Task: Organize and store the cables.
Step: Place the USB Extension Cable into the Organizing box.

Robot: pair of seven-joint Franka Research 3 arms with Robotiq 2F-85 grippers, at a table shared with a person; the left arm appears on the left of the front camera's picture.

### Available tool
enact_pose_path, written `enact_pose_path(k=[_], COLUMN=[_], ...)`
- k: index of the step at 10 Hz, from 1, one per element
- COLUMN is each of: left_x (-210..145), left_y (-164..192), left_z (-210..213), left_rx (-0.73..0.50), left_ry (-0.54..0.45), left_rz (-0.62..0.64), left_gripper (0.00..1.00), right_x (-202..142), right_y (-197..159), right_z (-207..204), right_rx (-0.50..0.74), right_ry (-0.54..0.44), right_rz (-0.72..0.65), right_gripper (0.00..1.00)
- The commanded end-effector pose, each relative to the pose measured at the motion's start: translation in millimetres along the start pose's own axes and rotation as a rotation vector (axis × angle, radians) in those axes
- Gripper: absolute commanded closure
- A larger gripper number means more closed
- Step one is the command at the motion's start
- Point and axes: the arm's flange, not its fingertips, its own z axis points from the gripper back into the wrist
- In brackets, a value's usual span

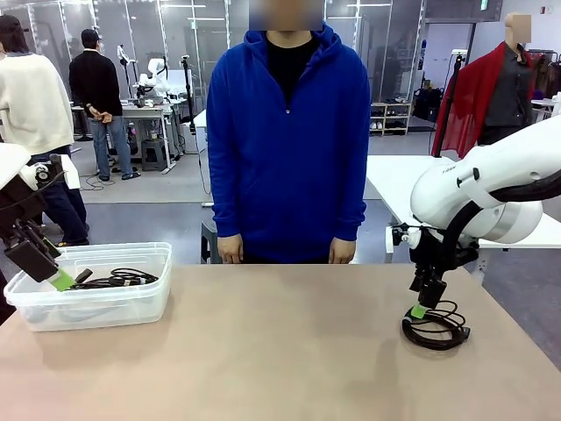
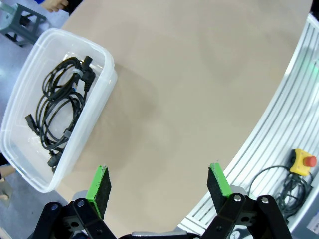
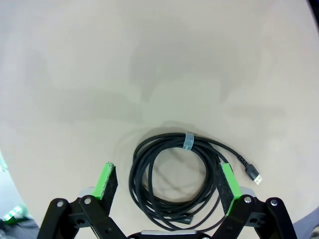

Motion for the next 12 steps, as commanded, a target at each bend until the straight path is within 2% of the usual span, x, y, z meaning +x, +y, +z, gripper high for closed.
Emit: enact_pose_path(k=[1,2,5,7,8,12], left_x=[1.3,1.3,1.3,1.3,1.3,1.3], left_y=[-0.4,-0.4,-0.4,-0.4,-0.4,-0.4], left_z=[2.6,2.6,2.6,2.6,2.6,2.6], left_rx=[0.006,0.006,0.006,0.006,0.006,0.006], left_ry=[0.009,0.009,0.009,0.009,0.009,0.009], left_rz=[-0.003,-0.003,-0.003,-0.003,-0.003,-0.003], left_gripper=[0.02,0.02,0.02,0.02,0.02,0.02], right_x=[-3.2,-1.0,1.5,-0.9,-2.8,-2.8], right_y=[1.2,0.7,-5.5,-12.6,-18.0,-38.4], right_z=[-8.4,-8.2,-13.5,-21.5,-21.3,-29.1], right_rx=[-0.064,-0.079,-0.100,-0.104,-0.082,-0.047], right_ry=[0.061,0.071,0.018,0.001,-0.037,0.029], right_rz=[0.235,0.339,0.567,0.642,0.677,0.776], right_gripper=[0.00,0.00,0.00,0.00,0.00,0.00])
